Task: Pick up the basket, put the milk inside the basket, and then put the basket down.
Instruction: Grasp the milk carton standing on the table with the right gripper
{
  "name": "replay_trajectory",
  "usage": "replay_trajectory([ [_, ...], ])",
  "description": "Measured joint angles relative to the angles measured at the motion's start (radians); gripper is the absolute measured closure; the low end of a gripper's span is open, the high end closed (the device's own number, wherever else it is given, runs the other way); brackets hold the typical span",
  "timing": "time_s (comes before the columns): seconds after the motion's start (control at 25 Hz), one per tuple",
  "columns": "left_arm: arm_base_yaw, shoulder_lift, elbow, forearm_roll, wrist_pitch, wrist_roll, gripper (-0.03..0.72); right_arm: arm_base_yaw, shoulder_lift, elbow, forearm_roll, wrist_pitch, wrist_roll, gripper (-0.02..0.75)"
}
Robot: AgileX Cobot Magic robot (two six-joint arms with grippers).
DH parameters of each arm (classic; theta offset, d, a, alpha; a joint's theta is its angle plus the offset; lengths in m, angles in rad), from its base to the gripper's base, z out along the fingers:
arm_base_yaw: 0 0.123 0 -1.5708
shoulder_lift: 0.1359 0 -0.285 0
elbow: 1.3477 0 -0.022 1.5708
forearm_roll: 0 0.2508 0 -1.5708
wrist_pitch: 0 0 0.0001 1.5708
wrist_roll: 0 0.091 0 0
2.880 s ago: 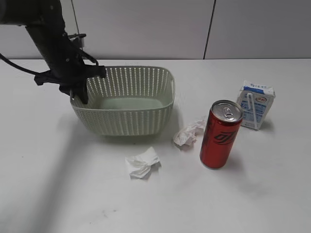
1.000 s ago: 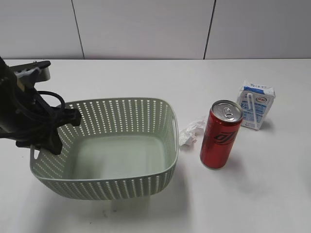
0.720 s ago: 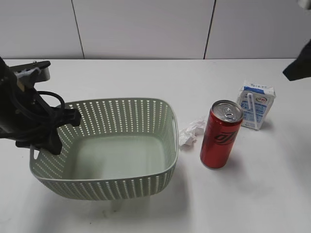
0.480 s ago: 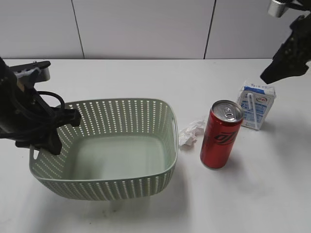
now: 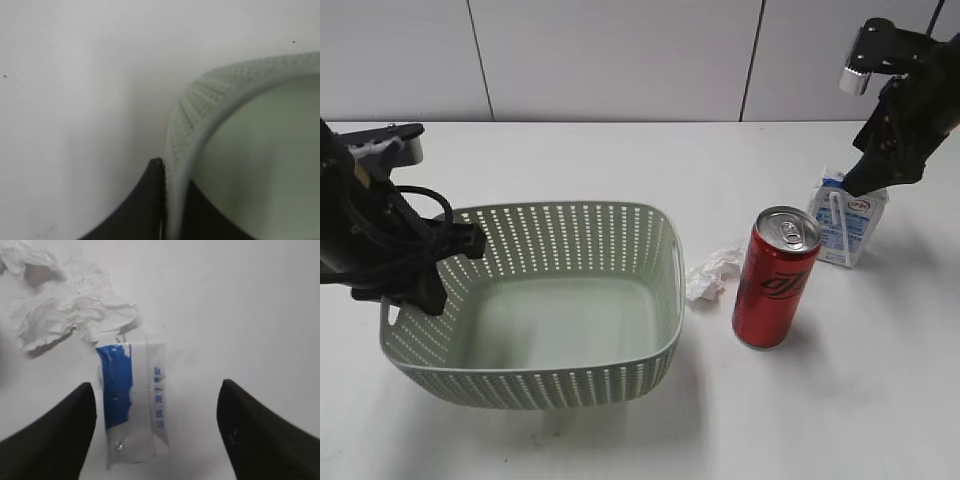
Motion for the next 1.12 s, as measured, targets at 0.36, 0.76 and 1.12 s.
replay_trajectory([
  [0.36,0.000,0.000,0.000,0.002,-0.024,0.000,0.690,0.000,0.097,-0.008,0.015,-0.027,-0.045,0.148],
  [0.76,0.000,0.000,0.000,0.003,-0.030,0.000,0.690,0.000,0.121,-0.008,0.040,-0.030,-0.049,0.442],
  [1.12,0.000,0.000,0.000,0.003,-0.030,0.000,0.690,0.000,0.072,-0.008,0.042,-0.029,0.001,0.442],
])
